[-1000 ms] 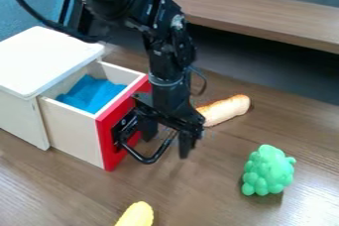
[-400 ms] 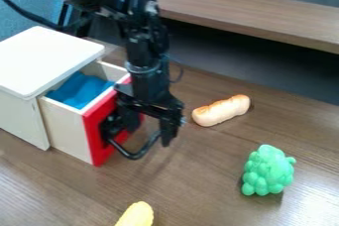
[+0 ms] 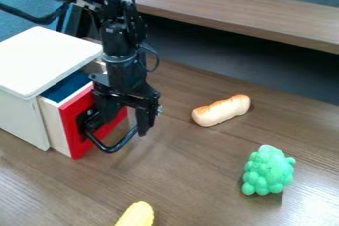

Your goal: Closed the drawer

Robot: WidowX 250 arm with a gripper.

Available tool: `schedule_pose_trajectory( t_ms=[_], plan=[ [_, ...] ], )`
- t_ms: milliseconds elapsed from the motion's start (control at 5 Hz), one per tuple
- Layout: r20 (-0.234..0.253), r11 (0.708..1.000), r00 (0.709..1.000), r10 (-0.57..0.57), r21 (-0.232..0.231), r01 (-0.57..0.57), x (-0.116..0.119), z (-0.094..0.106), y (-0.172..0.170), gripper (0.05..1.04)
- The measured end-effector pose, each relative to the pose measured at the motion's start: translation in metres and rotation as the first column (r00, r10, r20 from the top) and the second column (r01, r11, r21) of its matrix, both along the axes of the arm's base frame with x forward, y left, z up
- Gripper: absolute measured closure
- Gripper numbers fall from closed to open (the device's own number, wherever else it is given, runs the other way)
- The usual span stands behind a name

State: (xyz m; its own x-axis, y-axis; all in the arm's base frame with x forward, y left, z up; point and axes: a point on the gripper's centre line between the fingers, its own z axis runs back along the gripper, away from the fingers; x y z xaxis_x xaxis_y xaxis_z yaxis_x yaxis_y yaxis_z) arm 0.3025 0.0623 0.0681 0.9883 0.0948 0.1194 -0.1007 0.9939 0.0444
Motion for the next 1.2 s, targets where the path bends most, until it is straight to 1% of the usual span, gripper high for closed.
schedule_pose_trajectory(
  t_ms=[200, 600, 1000, 1200],
  plan=[
    [-0.008, 0.999, 1.000, 0.030, 0.017, -0.030, -0.005, -0.001, 0.016, 0.084],
    [-0.019, 0.993, 0.996, 0.084, 0.084, -0.082, -0.012, 0.000, 0.043, 0.084],
    [-0.010, 0.987, 0.993, 0.115, 0.119, -0.113, -0.015, 0.001, 0.057, 0.084],
    [-0.006, 0.989, 0.994, 0.107, 0.105, -0.106, -0.014, 0.001, 0.054, 0.084]
  ],
)
